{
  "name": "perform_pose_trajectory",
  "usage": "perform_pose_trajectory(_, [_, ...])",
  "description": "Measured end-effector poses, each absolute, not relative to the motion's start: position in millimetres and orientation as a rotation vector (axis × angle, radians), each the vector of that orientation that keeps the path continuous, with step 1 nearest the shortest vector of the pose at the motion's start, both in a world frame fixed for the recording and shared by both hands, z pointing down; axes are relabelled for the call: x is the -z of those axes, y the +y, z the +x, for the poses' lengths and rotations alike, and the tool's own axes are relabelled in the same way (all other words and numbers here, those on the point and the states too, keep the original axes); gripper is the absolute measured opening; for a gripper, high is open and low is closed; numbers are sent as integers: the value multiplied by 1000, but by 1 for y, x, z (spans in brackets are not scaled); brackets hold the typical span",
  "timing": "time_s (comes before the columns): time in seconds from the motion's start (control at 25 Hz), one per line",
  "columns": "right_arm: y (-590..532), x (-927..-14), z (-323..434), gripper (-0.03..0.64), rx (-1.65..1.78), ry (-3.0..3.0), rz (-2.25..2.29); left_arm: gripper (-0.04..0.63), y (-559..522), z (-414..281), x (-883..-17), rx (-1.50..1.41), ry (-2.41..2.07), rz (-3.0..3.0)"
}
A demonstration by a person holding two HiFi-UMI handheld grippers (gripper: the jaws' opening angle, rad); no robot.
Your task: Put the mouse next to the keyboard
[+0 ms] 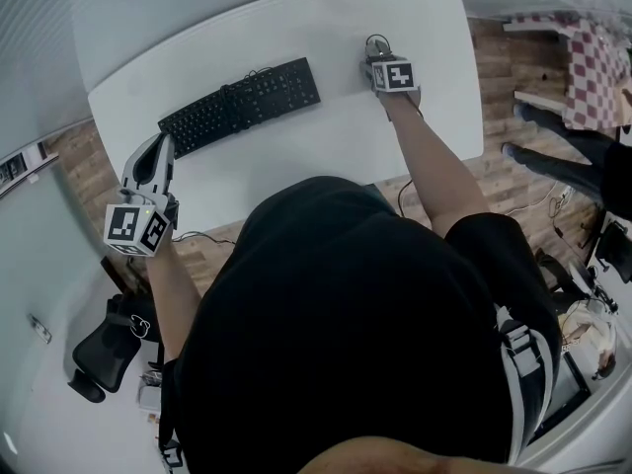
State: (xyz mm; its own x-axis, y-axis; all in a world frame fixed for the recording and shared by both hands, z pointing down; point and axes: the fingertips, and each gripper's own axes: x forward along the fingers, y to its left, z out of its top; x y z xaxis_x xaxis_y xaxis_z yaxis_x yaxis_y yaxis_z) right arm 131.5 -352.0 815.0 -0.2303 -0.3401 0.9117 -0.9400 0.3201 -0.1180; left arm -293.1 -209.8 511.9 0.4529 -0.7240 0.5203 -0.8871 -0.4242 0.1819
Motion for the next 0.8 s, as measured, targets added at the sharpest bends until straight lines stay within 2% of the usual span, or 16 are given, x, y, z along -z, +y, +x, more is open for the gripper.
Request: perform_pose_trajectory(0.8, [-357,-820,134,390,-875,-1731,1146,23,-213,-283,-519,-512,-1338,2271])
